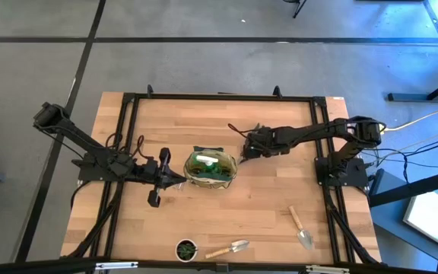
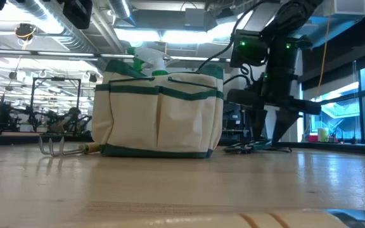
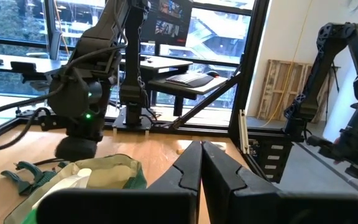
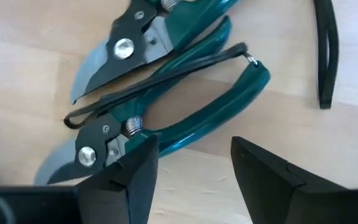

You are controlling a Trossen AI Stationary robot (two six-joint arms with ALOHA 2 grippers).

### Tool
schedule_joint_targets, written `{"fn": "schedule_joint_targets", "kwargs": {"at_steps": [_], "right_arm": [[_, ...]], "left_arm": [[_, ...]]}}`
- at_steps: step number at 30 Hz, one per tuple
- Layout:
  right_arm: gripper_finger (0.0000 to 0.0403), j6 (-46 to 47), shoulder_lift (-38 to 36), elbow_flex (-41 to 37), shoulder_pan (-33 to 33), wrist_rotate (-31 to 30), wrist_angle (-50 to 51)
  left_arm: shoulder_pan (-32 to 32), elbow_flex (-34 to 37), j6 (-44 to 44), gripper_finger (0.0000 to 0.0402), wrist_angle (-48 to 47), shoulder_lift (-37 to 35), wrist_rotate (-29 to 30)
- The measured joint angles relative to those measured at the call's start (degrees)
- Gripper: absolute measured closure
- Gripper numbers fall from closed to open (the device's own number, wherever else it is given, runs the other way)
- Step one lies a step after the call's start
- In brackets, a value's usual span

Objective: Pick & Place Garden tools in Gardening bag
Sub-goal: Put the bottom shear scissors into the side pocket of the green gardening bag

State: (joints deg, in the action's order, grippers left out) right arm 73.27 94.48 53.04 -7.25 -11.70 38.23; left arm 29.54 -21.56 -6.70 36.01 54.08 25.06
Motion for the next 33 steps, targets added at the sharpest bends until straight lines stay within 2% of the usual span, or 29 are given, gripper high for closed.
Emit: {"fn": "schedule_joint_targets", "kwargs": {"at_steps": [6, 13, 19, 33], "right_arm": [[0.0207, 6.6, 0.0, 0.0, -2.8, 1.0, -0.1], [0.0239, 6.9, 0.0, 0.0, -5.8, 6.9, -1.8], [0.0267, 6.9, 0.0, 0.0, -6.2, 7.5, -1.2], [0.0241, 6.2, 6.8, 0.6, -6.2, 7.1, -1.6]], "left_arm": [[0.0, 0.0, 0.0, 0.04, 0.0, 0.0, 0.0], [0.0, 0.0, 1.6, 0.04, 0.0, 0.0, 0.0], [0.0, 0.0, 2.0, 0.0398, 0.0, 0.0, 0.0], [0.0, 0.0, 4.1, 0.0399, 0.2, 0.0, 0.0]]}}
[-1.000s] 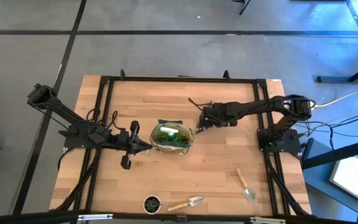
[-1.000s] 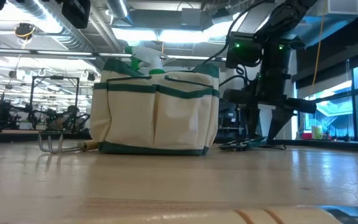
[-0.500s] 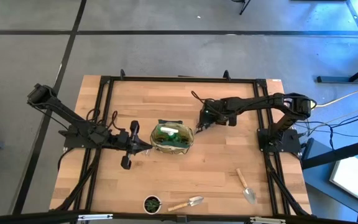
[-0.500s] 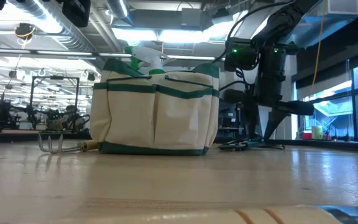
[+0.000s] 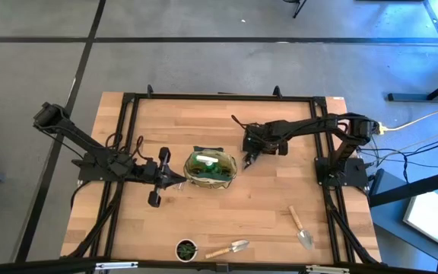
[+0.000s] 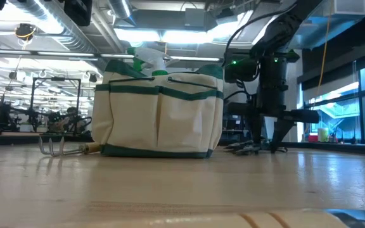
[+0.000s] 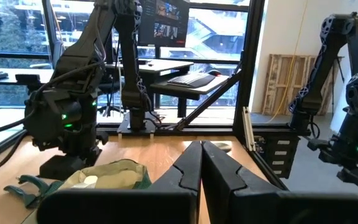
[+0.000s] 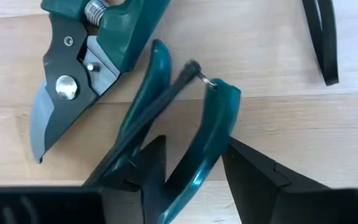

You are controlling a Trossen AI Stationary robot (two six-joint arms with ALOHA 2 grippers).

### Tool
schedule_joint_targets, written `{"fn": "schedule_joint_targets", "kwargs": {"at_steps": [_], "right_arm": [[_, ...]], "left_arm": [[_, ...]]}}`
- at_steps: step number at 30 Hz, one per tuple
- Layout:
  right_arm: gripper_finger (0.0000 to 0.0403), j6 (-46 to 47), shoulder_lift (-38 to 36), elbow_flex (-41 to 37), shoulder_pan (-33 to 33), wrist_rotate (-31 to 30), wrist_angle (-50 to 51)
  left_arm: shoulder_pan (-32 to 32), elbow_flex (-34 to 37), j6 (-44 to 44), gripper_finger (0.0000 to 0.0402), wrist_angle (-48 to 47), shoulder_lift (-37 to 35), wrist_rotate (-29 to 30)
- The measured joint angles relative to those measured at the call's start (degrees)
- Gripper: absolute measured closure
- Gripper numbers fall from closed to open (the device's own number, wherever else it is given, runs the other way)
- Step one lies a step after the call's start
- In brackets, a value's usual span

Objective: Pick & Place Garden tools in Gardening bag
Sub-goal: Put the bottom shear scissors into the side pocket of the green gardening bag

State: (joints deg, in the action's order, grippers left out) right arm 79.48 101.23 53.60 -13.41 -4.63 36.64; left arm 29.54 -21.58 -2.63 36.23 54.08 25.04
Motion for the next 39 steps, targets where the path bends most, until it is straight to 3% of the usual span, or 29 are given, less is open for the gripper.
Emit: {"fn": "schedule_joint_targets", "kwargs": {"at_steps": [18, 23, 29, 39], "right_arm": [[0.0259, 0.4, -0.3, -0.3, 1.3, 1.2, -0.6], [0.0286, 0.2, -0.3, -0.3, 1.3, 1.3, 0.2], [0.0347, -1.5, -0.3, -0.3, 1.3, 1.3, 1.0], [0.035, -5.0, -0.7, 0.3, 2.7, -0.8, 2.1]], "left_arm": [[0.0, 0.0, 0.0, 0.0399, 0.0, 0.0, 1.0], [0.0, 0.0, 0.0, 0.0399, 0.0, 0.0, 1.0], [0.0, 0.0, 0.4, 0.0398, 0.0, 0.0, 1.0], [0.0, 0.0, 0.4, 0.0399, 0.0, 0.0, 1.0]]}}
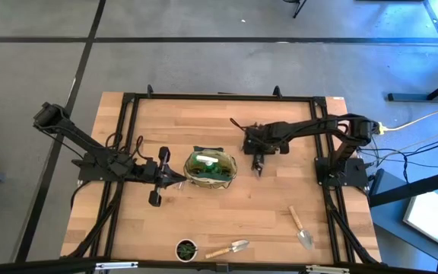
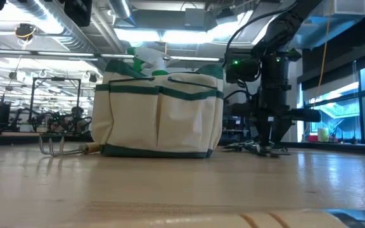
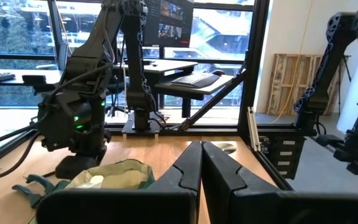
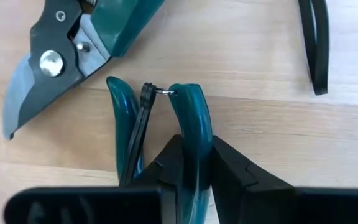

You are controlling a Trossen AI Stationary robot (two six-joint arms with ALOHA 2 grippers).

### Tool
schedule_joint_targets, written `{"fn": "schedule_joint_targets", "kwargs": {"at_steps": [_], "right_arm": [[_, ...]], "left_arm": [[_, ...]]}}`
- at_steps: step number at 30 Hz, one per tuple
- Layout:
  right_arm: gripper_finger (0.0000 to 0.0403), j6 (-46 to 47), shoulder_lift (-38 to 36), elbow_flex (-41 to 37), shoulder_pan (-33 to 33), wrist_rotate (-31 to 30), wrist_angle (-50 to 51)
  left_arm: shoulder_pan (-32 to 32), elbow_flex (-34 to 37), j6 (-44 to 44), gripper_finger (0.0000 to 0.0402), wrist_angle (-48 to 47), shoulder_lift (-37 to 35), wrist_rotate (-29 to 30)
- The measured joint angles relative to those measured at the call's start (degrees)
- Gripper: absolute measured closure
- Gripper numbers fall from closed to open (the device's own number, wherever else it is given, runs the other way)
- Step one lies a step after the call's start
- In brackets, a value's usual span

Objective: Pick & Place Garden tools in Gardening bag
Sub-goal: Put the bottom shear scissors into the side pocket of the green gardening bag

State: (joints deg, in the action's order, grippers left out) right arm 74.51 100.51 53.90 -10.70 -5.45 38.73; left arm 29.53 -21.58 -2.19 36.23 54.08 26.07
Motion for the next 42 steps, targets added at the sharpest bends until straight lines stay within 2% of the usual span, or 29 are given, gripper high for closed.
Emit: {"fn": "schedule_joint_targets", "kwargs": {"at_steps": [4, 9, 15, 21, 29, 35, 38, 42], "right_arm": [[0.035, -1.7, -0.7, 1.2, 1.4, 0.5, 1.2], [0.035, -4.0, -2.3, 3.0, 3.6, 0.6, 1.6], [0.035, -6.6, -5.8, 5.8, 6.3, -4.8, 7.4], [0.035, -10.2, -12.3, 8.7, 9.0, -11.9, 11.9], [0.035, -15.1, -20.1, 9.2, 18.5, -18.5, 11.7], [0.035, -19.5, -22.5, 9.2, 27.4, -25.8, 8.5], [0.035, -24.9, -22.6, 9.0, 31.3, -29.3, 3.8], [0.035, -33.7, -22.6, 6.7, 34.5, -29.8, -5.0]], "left_arm": [[0.0, 0.0, 0.0, 0.04, 0.0, 0.0, -0.8], [0.0, 0.0, -0.5, 0.0399, 0.0, 0.0, -6.1], [0.1, 0.0, -2.0, 0.0398, 0.0, 0.0, -9.8], [0.1, 0.0, -4.9, 0.04, 0.0, 0.1, -13.7], [0.1, 0.0, -8.3, 0.04, -2.0, 4.9, -14.1], [0.0, 0.0, -9.3, 0.0399, 2.4, 9.5, -17.1], [0.0, 0.0, -10.2, 0.04, 5.7, 11.3, -19.4], [0.0, 0.0, -13.2, 0.0399, 5.5, 13.2, -19.3]]}}
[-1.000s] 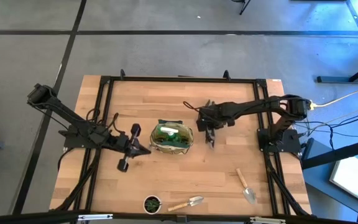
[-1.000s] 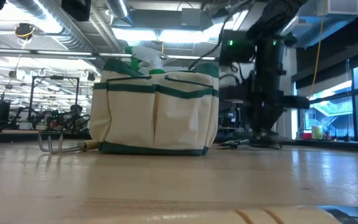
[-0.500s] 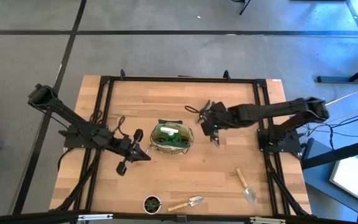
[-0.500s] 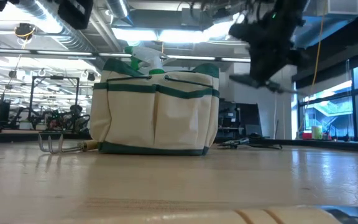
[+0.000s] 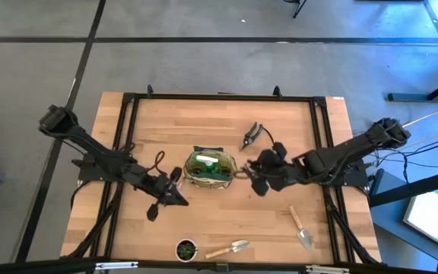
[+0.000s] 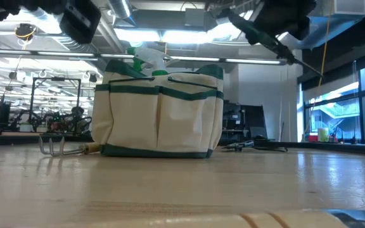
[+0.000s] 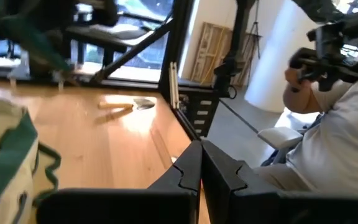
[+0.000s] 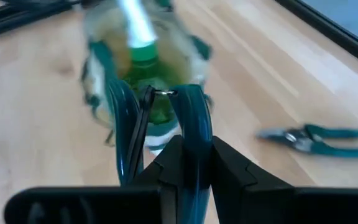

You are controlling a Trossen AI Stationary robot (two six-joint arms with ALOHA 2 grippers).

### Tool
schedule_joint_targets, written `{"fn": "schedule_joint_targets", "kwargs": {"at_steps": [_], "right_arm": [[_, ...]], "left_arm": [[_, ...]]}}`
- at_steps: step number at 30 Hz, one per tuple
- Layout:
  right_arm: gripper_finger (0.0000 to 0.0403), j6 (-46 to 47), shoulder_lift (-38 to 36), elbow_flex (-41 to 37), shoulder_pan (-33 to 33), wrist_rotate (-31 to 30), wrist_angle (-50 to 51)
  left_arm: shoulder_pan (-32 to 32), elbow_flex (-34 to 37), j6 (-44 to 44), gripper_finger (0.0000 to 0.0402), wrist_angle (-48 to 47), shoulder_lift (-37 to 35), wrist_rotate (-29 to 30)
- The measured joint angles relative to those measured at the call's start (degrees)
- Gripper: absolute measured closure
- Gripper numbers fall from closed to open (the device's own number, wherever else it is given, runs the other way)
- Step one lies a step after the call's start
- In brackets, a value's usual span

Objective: Pick & Place Garden tools in Gardening bag
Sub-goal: Put the bottom shear scissors into the side pocket of the green gardening bag

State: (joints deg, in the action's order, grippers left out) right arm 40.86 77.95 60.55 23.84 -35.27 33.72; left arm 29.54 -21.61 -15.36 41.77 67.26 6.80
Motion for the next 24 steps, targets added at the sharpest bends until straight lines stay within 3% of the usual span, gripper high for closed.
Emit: {"fn": "schedule_joint_targets", "kwargs": {"at_steps": [7, 12, 24], "right_arm": [[0.035, -9.9, 0.0, -6.5, 1.9, -4.0, -8.0], [0.035, -20.1, 0.0, -12.4, 0.9, -6.4, -26.0], [0.035, -37.2, -5.5, -29.7, -7.9, 7.2, -62.1]], "left_arm": [[0.0, 0.0, -6.7, 0.0399, -5.8, 1.4, 5.0], [0.0, 0.0, -5.6, 0.04, -6.1, 1.4, 6.2], [0.0, 0.0, -3.7, 0.0399, -5.4, 1.4, 7.7]]}}
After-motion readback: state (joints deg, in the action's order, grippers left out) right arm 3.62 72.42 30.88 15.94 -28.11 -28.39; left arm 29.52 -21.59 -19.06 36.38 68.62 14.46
